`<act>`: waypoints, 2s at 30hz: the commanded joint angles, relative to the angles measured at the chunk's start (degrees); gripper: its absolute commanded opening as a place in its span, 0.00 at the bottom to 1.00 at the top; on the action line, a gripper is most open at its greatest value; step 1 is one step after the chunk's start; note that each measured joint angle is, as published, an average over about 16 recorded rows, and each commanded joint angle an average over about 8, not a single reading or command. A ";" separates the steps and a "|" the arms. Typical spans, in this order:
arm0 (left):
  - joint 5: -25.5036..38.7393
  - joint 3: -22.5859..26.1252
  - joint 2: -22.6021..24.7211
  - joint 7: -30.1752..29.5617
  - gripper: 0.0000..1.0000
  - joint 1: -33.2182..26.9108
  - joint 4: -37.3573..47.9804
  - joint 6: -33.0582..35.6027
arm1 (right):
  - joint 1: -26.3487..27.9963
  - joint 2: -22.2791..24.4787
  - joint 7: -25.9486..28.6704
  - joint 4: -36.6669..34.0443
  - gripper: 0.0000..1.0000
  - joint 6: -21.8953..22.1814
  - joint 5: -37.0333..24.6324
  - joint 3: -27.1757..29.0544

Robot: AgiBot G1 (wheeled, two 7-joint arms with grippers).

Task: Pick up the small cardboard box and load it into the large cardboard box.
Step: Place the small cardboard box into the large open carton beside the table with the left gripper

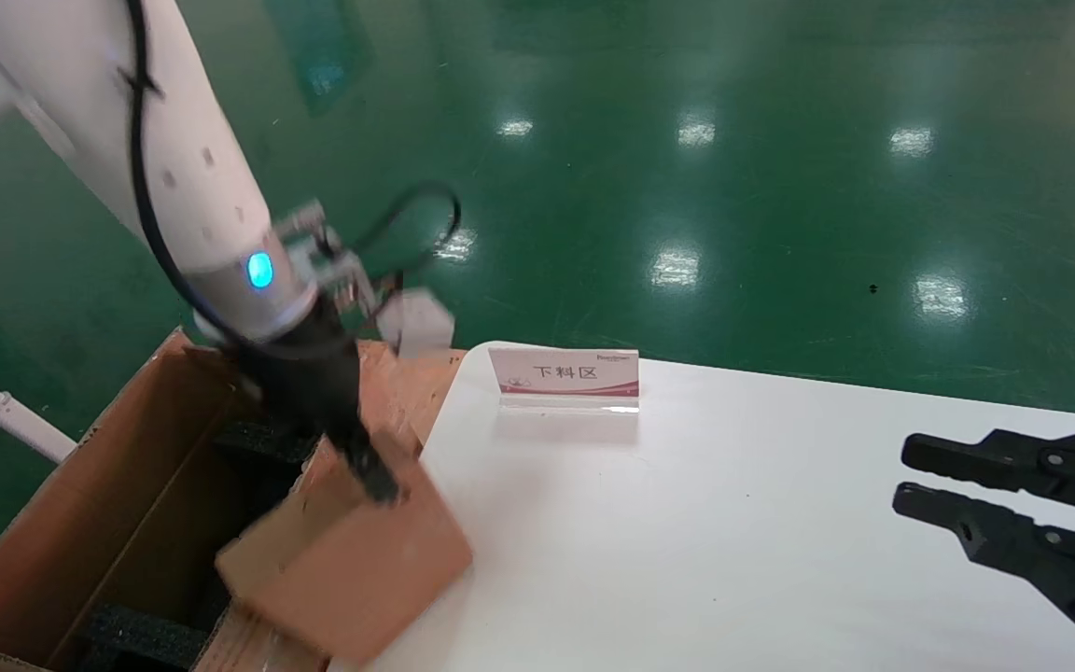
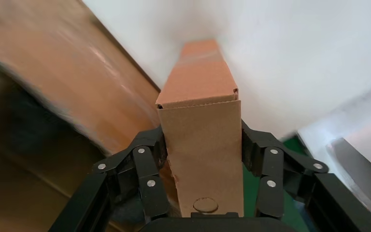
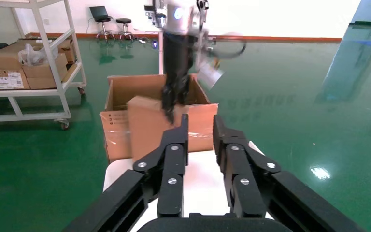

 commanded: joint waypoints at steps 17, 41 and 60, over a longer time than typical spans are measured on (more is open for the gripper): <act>6.72 -2.17 9.59 20.63 0.00 -18.72 26.58 1.26 | 0.03 0.02 -0.04 -0.02 0.00 0.01 0.04 -0.06; 0.74 19.53 7.30 30.34 0.00 -25.71 35.34 3.55 | 0.04 0.05 -0.08 -0.02 0.00 0.04 0.09 -0.15; -21.73 49.07 4.30 15.18 0.00 -31.93 17.28 2.72 | 0.06 0.08 -0.11 -0.03 1.00 0.07 0.14 -0.21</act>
